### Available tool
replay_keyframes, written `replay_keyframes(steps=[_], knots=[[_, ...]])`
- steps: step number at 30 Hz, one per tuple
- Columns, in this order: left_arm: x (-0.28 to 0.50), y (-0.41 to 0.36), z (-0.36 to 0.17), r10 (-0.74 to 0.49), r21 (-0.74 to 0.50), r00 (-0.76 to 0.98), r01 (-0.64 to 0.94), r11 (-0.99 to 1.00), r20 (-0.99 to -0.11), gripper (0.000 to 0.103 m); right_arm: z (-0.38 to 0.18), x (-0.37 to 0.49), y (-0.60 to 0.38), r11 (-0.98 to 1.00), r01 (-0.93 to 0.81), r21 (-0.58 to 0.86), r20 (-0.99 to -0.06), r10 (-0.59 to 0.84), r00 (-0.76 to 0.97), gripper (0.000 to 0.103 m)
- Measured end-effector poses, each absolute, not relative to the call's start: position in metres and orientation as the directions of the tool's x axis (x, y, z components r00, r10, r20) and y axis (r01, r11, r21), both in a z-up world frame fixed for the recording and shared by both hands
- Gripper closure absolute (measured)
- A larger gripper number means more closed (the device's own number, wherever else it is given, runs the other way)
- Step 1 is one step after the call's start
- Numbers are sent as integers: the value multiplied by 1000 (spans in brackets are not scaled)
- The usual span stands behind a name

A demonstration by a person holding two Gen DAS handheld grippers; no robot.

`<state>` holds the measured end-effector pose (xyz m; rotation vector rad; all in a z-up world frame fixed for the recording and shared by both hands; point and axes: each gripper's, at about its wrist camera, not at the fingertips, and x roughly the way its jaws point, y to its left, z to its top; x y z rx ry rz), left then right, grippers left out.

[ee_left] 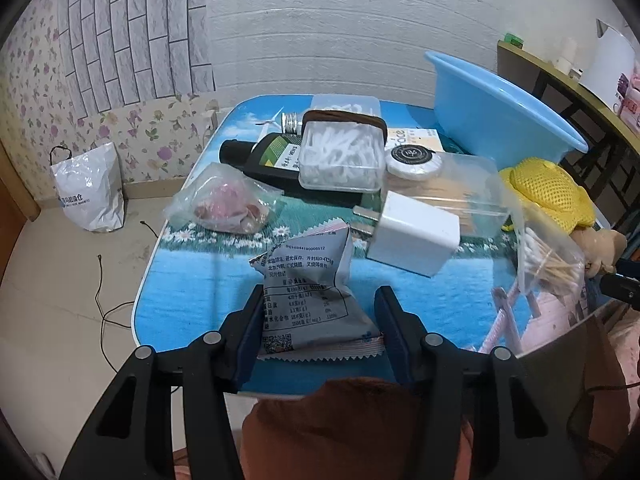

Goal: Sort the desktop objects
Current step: 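Close the right tool on the plush dog while the left tool grips the snack packet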

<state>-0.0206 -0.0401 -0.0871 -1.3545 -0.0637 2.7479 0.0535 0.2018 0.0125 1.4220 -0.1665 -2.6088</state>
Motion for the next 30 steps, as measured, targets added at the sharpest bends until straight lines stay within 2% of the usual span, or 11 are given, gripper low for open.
replay_keyframes(steps=[6, 11, 16, 21, 26, 27, 29, 30], knots=[[-10, -33, -86, 107, -76, -606, -77, -994, -788, 48, 21, 74, 192, -983, 141, 115, -816, -175, -552, 0], [-8, -29, -87, 99, -61, -610, -82, -995, -786, 46, 15, 69, 200, -997, 70, -25, -812, -20, -583, 0], [-11, -25, -91, 81, -37, -618, -83, -996, -782, 41, 10, 55, 212, -997, 37, 66, -814, -75, -577, 0], [-15, -26, -93, 78, -28, -621, -90, -996, -780, 29, 4, 39, 203, -999, 38, 7, -804, -28, -594, 0], [-17, -22, -94, 88, -29, -626, -104, -994, -775, 28, -3, 32, 198, -997, 75, 22, -814, -61, -577, 1], [-17, -22, -93, 87, -27, -628, -106, -994, -774, 31, -4, 33, 199, -996, 76, 36, -814, -73, -576, 3], [-16, -25, -92, 88, -29, -634, -103, -994, -768, 51, -4, 35, 203, -992, 85, 94, -812, -126, -570, 13], [-16, -25, -92, 90, -30, -636, -104, -994, -766, 55, -3, 36, 203, -991, 87, 99, -805, -131, -578, 17]])
